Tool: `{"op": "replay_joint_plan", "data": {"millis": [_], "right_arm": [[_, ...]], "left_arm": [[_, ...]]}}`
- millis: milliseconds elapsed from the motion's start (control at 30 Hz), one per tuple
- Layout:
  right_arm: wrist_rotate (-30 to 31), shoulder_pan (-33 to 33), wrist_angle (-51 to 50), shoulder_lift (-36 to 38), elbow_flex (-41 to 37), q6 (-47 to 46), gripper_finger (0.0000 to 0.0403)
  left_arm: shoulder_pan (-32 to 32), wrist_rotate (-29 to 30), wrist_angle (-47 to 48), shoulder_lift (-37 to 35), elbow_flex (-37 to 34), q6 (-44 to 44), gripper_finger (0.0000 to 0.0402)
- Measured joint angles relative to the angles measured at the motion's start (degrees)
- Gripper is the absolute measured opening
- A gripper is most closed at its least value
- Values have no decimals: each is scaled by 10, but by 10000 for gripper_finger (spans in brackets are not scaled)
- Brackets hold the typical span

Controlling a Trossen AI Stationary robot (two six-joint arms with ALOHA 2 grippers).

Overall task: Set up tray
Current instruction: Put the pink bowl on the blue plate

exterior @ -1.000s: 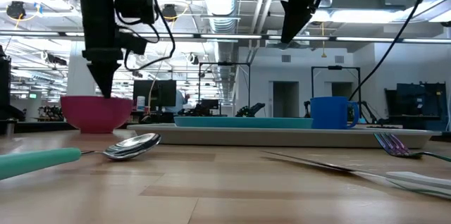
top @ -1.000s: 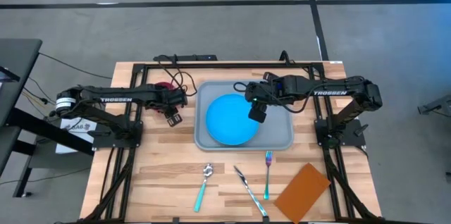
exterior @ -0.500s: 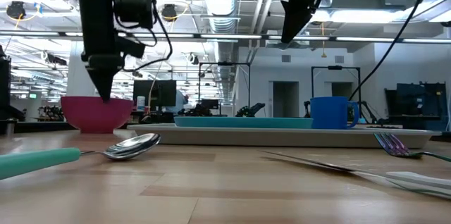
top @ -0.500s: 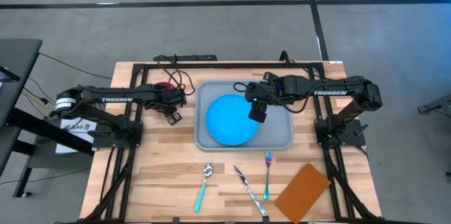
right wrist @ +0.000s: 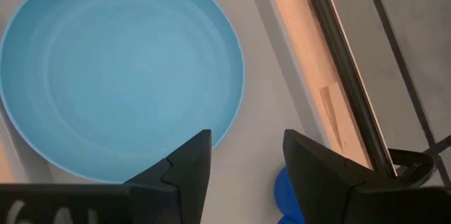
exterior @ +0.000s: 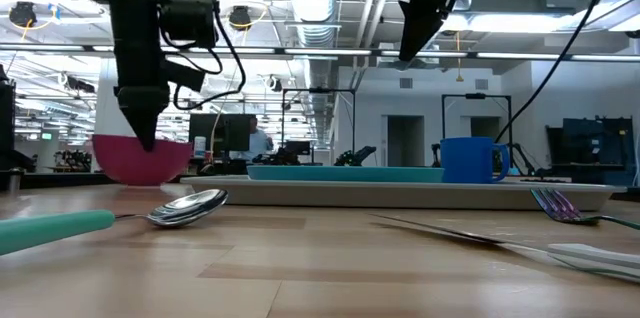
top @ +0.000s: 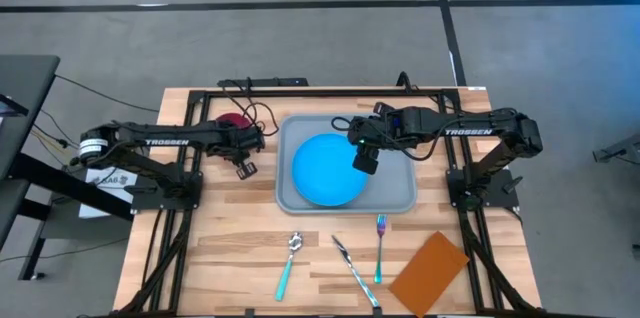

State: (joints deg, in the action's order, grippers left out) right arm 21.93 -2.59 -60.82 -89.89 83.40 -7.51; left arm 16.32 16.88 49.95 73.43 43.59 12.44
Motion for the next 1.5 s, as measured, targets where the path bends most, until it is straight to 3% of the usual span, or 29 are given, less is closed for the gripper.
{"op": "replay_joint_plan", "data": {"millis": [300, 600, 767, 933, 1033, 1267, 1500], "right_arm": [[0, 0, -20, 0, 0, -3, 171], [-25, 14, -116, 0, 0, -66, 171], [-25, 34, -182, 0, 0, -114, 171], [-24, 58, -260, 0, 0, -181, 171], [-13, 78, -293, 0, 0, -195, 171], [50, 119, -283, 26, -9, -198, 171], [90, 145, -283, 57, -13, -261, 171]], "left_arm": [[-118, -31, -11, 2, 151, -27, 2], [-268, -12, -42, 115, 254, -287, 1], [-255, -3, -44, 219, 325, -404, 1], [-206, -142, -48, 300, 409, -448, 1], [-184, -169, -33, 337, 436, -456, 0], [-163, -197, -6, 367, 443, -473, 0], [-162, -199, -34, 366, 444, -464, 15]]}}
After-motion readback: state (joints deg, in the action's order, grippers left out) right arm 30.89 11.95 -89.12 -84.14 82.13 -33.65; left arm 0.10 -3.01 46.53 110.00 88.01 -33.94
